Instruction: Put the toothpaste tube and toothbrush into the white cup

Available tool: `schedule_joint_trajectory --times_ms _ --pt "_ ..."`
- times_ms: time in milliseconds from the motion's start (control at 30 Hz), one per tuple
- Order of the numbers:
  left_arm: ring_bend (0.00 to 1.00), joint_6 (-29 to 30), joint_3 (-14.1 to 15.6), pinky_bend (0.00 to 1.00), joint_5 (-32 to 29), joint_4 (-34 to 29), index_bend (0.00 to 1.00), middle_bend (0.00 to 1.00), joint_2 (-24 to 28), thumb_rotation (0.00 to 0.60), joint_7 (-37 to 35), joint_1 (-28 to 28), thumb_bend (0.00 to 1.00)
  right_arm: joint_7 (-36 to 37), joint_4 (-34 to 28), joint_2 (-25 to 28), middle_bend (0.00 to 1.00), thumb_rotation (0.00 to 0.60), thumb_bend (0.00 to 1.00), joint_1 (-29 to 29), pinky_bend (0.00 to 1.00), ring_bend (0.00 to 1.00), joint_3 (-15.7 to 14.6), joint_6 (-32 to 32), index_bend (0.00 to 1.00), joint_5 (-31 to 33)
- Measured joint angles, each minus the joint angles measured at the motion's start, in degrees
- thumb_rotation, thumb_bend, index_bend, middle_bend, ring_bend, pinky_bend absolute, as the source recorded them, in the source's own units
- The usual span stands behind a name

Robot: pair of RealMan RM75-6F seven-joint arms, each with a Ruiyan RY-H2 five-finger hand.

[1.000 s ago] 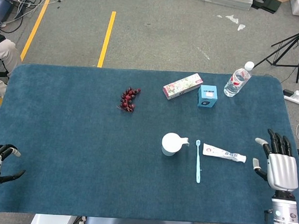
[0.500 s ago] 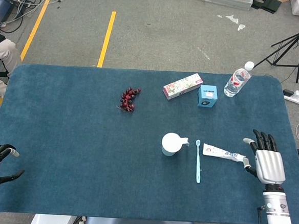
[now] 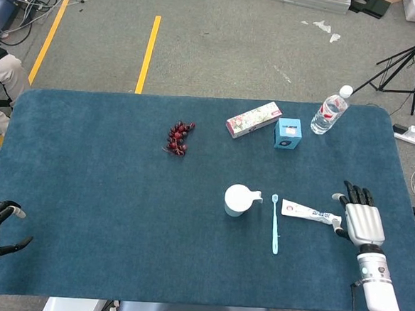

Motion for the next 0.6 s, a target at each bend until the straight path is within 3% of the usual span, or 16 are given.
schedule_joint_trajectory --times_ms 400,600 --pt "0.31 0.46 0.19 0.38 0.60 -0.35 0.46 0.37 0.15 0.600 0.13 0.22 0.03 -1.82 2.78 -2.74 0.00 0.600 0.16 2.14 0.06 0.00 -0.06 -3.79 0.29 5.46" --pt "0.31 0.51 0.21 0.38 0.73 -0.41 0.46 0.36 0.22 0.600 0.12 0.26 0.03 -1.10 2.97 -3.36 0.00 0.600 0.15 3.09 0.06 0.00 0.22 -5.71 0.37 7.57"
